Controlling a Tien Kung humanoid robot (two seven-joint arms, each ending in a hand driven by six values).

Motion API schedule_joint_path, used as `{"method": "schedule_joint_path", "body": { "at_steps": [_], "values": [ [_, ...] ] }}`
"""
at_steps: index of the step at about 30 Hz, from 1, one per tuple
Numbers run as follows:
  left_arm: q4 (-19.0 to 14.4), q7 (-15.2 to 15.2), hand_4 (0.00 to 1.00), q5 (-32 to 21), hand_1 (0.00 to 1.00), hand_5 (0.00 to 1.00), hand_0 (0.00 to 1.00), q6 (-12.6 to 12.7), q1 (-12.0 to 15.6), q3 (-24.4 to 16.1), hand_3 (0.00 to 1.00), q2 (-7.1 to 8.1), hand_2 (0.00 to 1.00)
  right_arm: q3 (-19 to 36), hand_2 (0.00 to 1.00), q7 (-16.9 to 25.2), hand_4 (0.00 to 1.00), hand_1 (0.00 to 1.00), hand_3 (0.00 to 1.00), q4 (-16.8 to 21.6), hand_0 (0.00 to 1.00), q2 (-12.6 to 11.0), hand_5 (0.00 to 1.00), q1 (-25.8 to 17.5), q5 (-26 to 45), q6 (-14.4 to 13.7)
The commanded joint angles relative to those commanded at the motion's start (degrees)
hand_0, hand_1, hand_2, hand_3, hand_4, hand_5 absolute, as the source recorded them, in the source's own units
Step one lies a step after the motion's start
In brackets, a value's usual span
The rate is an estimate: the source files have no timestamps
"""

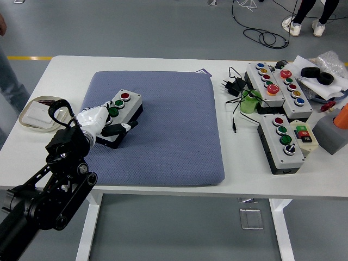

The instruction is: Pick up the button,place it on the desk,press the button,press the button

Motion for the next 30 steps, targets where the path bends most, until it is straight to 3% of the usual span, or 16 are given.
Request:
{"method": "schedule_joint_path", "body": {
  "at_steps": [9,19,22,23,28,29,30],
  "values": [
    [0.5,0.3,0.998,0.0,0.998,0.963,0.969,0.4,0.1,-0.3,0.998,-0.06,0.998,0.1,0.663,0.0,0.371,0.633,0.580,0.0,0.645,0.0,0.236,0.0,0.0,0.0],
    [3.7,0.8,0.998,0.0,0.998,0.941,0.928,-0.1,-0.5,-0.6,0.998,-0.92,0.998,0.2,0.663,0.0,0.371,0.633,0.580,0.0,0.644,0.0,0.236,0.1,-0.2,0.0],
    [4.3,1.4,0.998,0.0,0.998,0.941,0.928,0.8,-0.5,-1.0,0.998,-1.20,0.998,0.2,0.663,0.0,0.371,0.633,0.580,0.0,0.644,0.0,0.236,0.2,-0.2,0.0],
    [4.2,1.5,0.998,0.0,0.997,0.923,0.860,1.3,-0.4,-1.2,0.998,-1.21,0.998,0.1,0.662,0.0,0.372,0.633,0.580,0.0,0.644,0.0,0.236,0.2,-0.1,0.0],
    [3.6,1.7,0.998,0.0,0.997,0.923,0.860,2.6,-0.3,-2.0,0.998,-0.96,0.998,0.1,0.662,0.0,0.372,0.633,0.580,0.0,0.644,0.0,0.236,0.2,-0.1,0.0],
    [3.5,1.8,0.998,0.0,0.935,0.911,0.779,2.8,-0.2,-2.2,0.998,-0.91,0.998,0.1,0.662,0.0,0.371,0.633,0.581,0.0,0.645,0.0,0.236,0.2,-0.2,0.0],
    [3.3,1.8,0.998,0.0,0.935,0.911,0.779,3.1,-0.2,-2.4,0.998,-0.87,0.998,0.2,0.662,0.0,0.371,0.633,0.581,0.0,0.645,0.0,0.236,0.2,-0.2,0.0]
  ]
}}
